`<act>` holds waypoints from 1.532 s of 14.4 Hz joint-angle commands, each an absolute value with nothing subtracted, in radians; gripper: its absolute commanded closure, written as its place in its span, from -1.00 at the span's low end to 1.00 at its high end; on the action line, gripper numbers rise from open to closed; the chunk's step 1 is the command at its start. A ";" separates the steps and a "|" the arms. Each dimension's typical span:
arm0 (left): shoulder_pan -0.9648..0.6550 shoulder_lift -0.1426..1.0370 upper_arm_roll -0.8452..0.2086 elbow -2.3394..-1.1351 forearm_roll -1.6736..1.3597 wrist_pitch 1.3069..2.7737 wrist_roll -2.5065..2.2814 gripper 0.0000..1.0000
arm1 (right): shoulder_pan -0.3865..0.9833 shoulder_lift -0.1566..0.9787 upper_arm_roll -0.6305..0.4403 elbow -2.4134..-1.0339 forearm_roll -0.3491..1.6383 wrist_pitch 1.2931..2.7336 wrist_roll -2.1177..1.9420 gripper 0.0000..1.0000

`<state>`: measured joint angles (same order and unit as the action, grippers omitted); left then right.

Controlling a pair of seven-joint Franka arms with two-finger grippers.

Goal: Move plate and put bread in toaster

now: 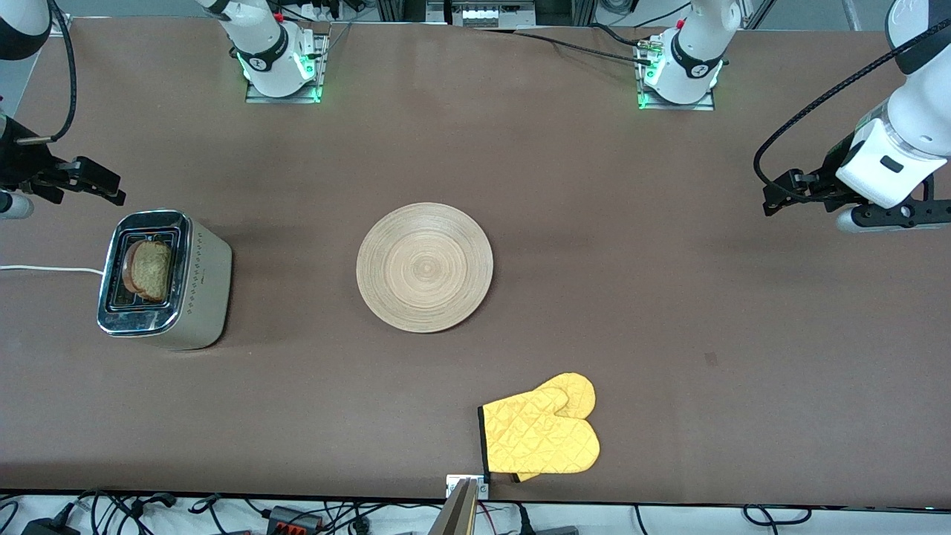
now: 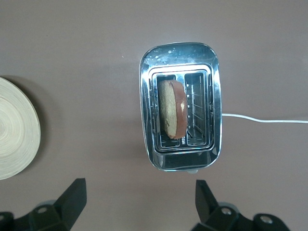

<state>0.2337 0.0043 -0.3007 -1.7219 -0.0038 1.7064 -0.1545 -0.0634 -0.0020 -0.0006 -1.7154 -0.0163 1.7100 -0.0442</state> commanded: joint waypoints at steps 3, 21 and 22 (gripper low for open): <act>0.241 -0.015 -0.307 -1.740 0.011 1.713 -0.167 -1.00 | -0.083 -0.023 0.014 -1.730 -0.015 1.707 -0.060 -1.00; 0.241 -0.017 -0.308 -1.738 0.006 1.713 -0.169 -1.00 | -0.081 -0.034 0.018 -1.729 -0.015 1.664 -0.060 -1.00; 0.241 -0.017 -0.307 -1.738 0.006 1.713 -0.167 -1.00 | -0.080 -0.034 0.017 -1.729 -0.015 1.664 -0.060 -1.00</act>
<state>0.2337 0.0043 -0.3007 -1.7221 -0.0038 1.7064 -0.1555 -0.0642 -0.0116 0.0030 -1.7154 -0.0163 1.6738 -0.0448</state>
